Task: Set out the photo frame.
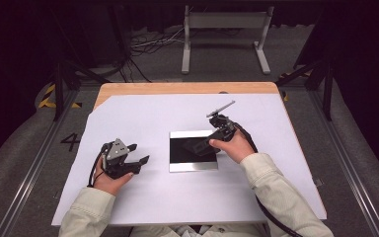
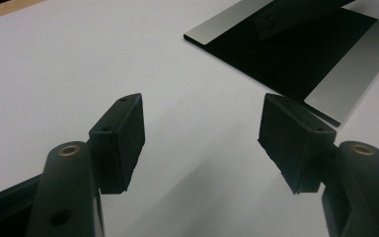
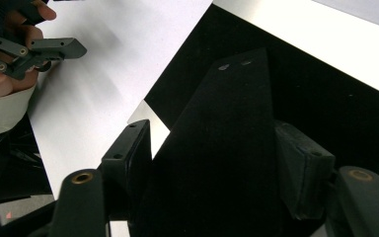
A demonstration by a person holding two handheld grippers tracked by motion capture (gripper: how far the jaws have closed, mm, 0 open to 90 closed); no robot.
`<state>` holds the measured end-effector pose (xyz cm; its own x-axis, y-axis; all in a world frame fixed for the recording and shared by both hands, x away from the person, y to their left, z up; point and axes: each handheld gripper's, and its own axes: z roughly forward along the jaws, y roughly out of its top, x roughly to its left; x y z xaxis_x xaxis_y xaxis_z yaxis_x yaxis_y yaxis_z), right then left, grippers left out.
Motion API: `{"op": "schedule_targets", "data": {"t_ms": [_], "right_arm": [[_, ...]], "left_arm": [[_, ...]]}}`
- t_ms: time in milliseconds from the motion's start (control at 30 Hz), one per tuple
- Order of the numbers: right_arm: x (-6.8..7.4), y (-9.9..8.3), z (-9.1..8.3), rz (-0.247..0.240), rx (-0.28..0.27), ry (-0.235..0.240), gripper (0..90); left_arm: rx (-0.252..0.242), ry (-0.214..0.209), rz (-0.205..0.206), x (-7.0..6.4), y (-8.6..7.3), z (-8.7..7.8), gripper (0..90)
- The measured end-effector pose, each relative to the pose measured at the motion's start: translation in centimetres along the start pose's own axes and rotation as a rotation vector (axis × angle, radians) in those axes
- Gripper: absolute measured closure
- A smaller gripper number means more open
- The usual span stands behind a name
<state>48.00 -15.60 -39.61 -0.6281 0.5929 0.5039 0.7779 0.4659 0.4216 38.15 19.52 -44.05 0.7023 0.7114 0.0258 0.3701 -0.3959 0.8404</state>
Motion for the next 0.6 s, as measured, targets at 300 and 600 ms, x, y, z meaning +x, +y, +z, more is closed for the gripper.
{"op": "schedule_targets", "data": {"t_ms": [300,600], "right_arm": [[-0.23,0.06,0.54,0.015,0.021,0.021,36.1],[-0.05,0.38,1.08,0.02,0.039,0.011,37.0]], "left_arm": [[0.001,0.0,0.003,0.0,0.01,0.01,34.7],[-0.001,0.001,0.006,-0.02,0.02,0.02,34.7]]}}
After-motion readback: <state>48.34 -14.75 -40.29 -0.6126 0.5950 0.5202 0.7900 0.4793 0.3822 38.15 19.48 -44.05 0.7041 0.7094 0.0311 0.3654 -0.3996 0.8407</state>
